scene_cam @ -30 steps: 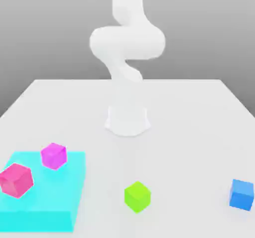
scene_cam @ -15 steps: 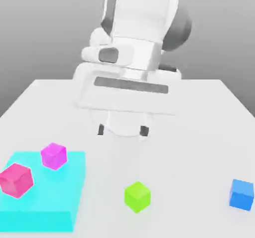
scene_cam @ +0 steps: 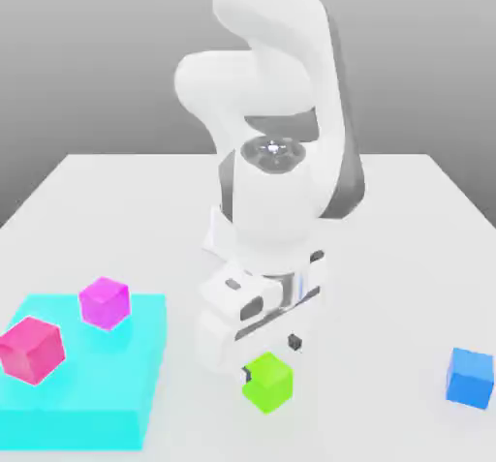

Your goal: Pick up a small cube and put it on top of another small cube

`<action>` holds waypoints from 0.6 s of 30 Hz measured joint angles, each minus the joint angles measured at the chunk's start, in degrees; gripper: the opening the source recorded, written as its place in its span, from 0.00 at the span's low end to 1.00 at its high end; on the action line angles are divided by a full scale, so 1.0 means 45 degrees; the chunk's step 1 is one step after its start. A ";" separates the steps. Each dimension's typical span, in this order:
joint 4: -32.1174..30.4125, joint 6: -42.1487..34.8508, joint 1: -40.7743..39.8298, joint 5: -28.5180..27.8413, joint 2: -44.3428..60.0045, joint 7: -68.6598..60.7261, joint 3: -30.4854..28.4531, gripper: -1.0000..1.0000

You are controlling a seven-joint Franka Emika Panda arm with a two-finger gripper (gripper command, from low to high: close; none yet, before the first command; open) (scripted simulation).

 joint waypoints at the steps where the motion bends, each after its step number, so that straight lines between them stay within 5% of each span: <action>1: 0.0045 0.0211 0.0102 -0.0107 0.0270 0.0076 -0.0127 0.50; 3: 0.0132 0.0631 0.0326 -0.0358 0.0818 0.0245 -0.0414 0.50; 4: 0.0168 0.0817 0.0480 -0.0448 0.1063 0.0303 -0.0590 0.00; 18: -0.0109 -0.0481 -0.0048 0.0234 -0.0590 -0.0163 0.0109 0.00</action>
